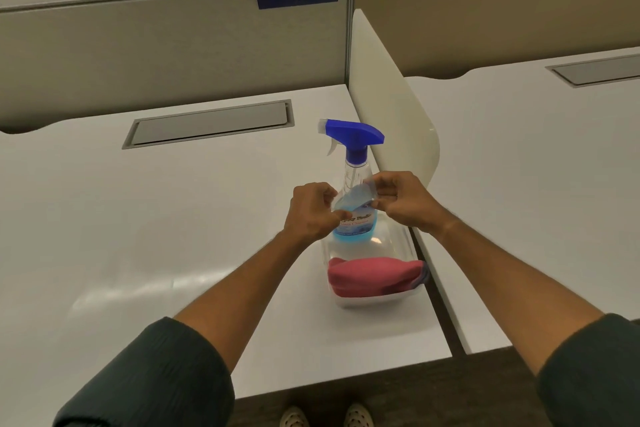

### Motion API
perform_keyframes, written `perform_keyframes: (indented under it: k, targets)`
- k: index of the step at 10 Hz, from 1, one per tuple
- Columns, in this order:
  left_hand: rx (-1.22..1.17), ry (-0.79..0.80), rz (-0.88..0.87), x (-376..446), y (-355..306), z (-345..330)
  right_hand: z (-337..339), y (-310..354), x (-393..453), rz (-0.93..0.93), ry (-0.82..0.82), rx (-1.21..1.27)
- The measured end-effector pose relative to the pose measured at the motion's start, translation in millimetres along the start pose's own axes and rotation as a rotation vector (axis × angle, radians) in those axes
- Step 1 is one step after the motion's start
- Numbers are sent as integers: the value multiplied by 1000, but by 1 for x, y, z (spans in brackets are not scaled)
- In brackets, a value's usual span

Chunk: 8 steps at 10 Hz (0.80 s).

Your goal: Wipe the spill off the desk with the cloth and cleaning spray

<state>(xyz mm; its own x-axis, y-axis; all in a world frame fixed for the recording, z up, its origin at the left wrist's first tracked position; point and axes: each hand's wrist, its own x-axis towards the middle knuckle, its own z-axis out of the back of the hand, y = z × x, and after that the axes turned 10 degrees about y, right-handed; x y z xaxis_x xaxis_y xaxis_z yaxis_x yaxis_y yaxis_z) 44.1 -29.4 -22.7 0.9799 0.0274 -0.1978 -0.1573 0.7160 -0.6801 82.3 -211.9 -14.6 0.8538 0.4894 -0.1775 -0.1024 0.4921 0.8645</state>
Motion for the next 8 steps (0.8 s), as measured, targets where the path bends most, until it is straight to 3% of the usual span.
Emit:
perform_keyframes:
  k: [6,8]
  targets:
    - [25,16,-63,-7,7,-3,-12,-7,-15,-15,-61,-41]
    - [292,9,-75,-27,15,-4,-31,-10,-33,62,-271,-225]
